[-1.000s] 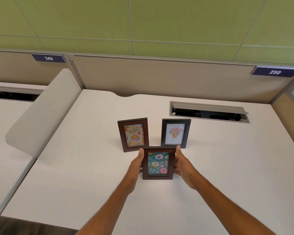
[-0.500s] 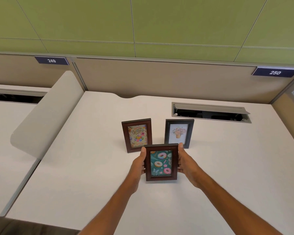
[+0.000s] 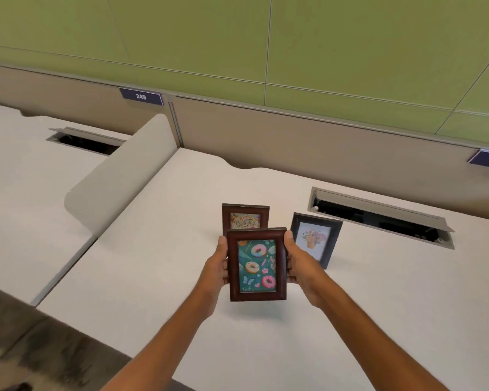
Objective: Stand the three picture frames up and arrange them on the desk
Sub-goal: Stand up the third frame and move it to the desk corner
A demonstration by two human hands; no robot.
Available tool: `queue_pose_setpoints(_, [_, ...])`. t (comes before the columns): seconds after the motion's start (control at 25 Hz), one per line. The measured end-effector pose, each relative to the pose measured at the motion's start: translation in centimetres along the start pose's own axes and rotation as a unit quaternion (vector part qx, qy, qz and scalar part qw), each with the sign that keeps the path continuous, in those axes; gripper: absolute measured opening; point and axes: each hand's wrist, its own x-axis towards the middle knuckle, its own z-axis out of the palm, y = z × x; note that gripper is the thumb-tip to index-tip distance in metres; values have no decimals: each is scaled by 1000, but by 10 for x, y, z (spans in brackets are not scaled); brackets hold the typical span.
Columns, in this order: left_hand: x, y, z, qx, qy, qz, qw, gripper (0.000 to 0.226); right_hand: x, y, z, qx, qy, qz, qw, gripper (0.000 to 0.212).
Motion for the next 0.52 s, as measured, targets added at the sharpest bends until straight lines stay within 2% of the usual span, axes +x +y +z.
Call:
queue_pose_setpoints(0.12, [-5,8,-7,1,25,10,1000,76,-1,-5,3,3,-37,-11,999,73])
queue_pose_setpoints(0.28, [-14,22,-28,-52,88,43,994,79,4,-37,27,-22,-92,-48,994,80])
queue_pose_setpoints(0.52, [-11,64,-73,-83,116,94,985,79,19,-89,75,-19,-117,-63,991,81])
